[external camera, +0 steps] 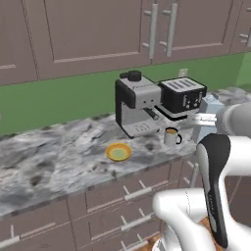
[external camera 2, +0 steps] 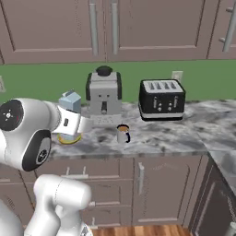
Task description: Take a sugar cube from the saucer and place it inside the coffee. Then, grab milk from the fridge and place it next to the coffee on the counter to sweeten the coffee.
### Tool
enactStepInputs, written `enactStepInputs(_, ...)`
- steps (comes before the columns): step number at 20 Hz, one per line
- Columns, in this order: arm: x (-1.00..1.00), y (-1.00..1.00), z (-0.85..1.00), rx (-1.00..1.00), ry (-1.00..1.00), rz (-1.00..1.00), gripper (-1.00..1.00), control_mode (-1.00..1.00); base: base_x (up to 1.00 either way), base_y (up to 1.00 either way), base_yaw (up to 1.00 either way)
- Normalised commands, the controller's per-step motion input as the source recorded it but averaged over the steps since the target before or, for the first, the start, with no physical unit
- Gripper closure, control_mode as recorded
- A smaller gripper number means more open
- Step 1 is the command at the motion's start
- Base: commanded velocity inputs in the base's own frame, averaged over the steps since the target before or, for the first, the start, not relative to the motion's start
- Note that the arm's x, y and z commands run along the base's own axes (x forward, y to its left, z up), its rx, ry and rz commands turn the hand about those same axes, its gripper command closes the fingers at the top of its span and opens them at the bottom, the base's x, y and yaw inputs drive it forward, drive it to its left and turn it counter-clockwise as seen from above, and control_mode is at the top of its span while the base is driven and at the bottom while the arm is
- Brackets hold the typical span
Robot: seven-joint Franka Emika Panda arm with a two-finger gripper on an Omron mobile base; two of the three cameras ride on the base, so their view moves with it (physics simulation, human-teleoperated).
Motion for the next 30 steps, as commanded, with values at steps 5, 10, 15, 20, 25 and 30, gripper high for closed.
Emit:
enactStepInputs(5, 0.00, 0.00, 0.00, 0.00, 0.00, 0.00, 1.00, 1.00, 0.17, -1.00, 0.26)
enactStepInputs(10, 0.00, 0.00, 0.00, 0.00, 0.00, 0.00, 1.00, 1.00, 0.04, -0.75, 0.40)
enactStepInputs(15, 0.00, 0.00, 0.00, 0.00, 0.00, 0.00, 1.00, 1.00, 0.15, -0.24, 0.14)
enactStepInputs(20, 0.08, -0.05, 0.00, 0.00, 0.01, 0.02, 1.00, -1.00, 0.02, 0.00, 0.00)
enactStepInputs(25, 0.29, -0.45, -0.16, 0.00, 0.18, 0.16, 1.00, -1.00, 0.00, 0.00, 0.00)
enactStepInputs(30, 0.50, -0.40, -0.23, 0.00, 0.28, 0.22, 1.00, -1.00, 0.00, 0.00, 0.00)
